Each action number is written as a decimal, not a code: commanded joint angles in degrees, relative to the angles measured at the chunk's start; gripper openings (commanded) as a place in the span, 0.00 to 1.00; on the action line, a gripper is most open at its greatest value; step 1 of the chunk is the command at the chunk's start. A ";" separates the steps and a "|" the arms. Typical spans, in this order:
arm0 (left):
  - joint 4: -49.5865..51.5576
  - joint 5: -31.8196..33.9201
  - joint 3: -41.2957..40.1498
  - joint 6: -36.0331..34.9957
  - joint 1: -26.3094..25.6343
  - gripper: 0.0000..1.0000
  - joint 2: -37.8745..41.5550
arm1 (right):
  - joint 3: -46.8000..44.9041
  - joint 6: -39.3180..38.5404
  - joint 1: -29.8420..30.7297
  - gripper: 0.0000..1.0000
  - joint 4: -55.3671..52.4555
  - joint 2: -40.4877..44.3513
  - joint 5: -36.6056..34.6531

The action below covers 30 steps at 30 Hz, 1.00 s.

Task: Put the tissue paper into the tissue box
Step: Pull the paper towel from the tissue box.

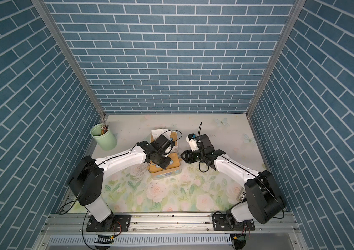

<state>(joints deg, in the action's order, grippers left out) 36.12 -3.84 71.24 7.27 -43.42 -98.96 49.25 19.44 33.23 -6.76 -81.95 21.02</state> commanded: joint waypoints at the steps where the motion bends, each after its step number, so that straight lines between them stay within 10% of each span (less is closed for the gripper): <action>1: 2.19 -2.04 1.35 0.80 -0.09 0.23 -1.12 | -0.74 -0.90 0.06 0.52 0.61 1.22 0.52; 15: 3.00 0.01 1.62 0.92 -0.01 0.00 -2.73 | -1.01 -0.63 0.08 0.52 1.14 0.88 0.52; 30: 0.46 5.07 0.87 0.80 0.51 0.00 -0.02 | -2.74 0.39 0.05 0.53 4.28 1.01 6.98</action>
<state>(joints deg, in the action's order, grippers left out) 36.51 -1.10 72.20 8.16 -43.40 -100.51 47.53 19.55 33.23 -4.62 -81.95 24.16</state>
